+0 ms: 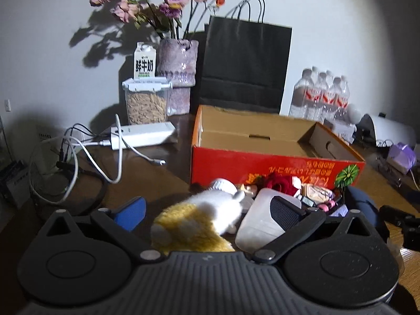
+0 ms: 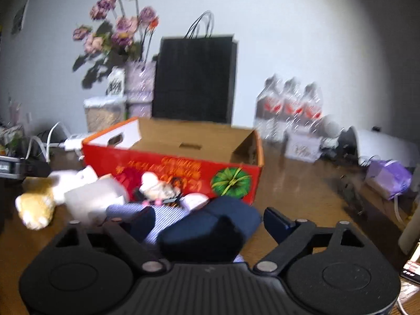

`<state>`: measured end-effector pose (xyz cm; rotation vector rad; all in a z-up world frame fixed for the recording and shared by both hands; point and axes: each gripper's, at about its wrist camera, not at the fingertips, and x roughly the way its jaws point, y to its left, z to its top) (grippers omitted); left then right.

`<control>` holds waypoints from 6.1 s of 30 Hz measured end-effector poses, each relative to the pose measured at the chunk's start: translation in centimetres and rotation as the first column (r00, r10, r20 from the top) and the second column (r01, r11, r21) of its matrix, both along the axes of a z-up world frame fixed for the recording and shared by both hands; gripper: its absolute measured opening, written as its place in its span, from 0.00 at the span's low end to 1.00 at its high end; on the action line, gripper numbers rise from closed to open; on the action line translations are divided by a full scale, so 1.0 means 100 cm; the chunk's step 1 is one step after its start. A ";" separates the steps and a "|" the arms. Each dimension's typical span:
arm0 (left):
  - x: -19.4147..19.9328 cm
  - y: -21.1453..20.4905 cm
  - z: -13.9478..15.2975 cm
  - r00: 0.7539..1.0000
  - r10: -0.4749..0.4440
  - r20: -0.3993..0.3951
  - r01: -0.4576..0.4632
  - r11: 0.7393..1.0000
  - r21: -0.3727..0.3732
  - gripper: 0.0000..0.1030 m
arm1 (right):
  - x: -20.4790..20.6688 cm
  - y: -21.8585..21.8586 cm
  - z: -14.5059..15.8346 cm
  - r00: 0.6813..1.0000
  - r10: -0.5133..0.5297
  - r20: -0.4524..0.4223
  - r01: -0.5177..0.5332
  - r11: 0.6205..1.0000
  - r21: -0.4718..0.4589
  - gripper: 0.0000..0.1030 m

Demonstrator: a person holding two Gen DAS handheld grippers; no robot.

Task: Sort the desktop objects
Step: 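Grasp the yellow-and-white plush toy with the left tool while the right tool grasps the navy zippered pouch, then carry the plush toy and navy pouch into the cardboard box and open both tools, then grasp the white translucent container with the left tool while the right tool grasps the iridescent plastic bag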

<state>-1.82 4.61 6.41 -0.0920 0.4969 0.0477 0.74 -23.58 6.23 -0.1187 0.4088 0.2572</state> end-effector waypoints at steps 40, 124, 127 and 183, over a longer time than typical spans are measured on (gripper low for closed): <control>-0.029 0.017 -0.015 0.995 0.013 -0.096 -0.010 1.000 0.029 0.47 | -0.006 -0.023 -0.008 0.972 -0.019 -0.233 0.051 0.989 0.135 0.24; 0.323 -0.035 -0.013 0.922 -0.029 -0.386 0.119 0.970 0.211 0.57 | 0.300 0.067 -0.009 0.833 -0.146 -0.533 -0.003 0.963 -0.269 0.58; 0.326 -0.030 -0.011 0.914 -0.036 -0.404 0.116 0.977 0.176 0.70 | 0.297 0.071 -0.015 0.838 -0.170 -0.519 -0.015 0.943 -0.333 0.59; 0.009 -0.058 -0.032 0.995 -0.098 -0.034 0.099 0.995 0.021 1.00 | -0.073 -0.051 -0.033 0.914 0.331 -0.234 -0.327 0.943 0.059 0.37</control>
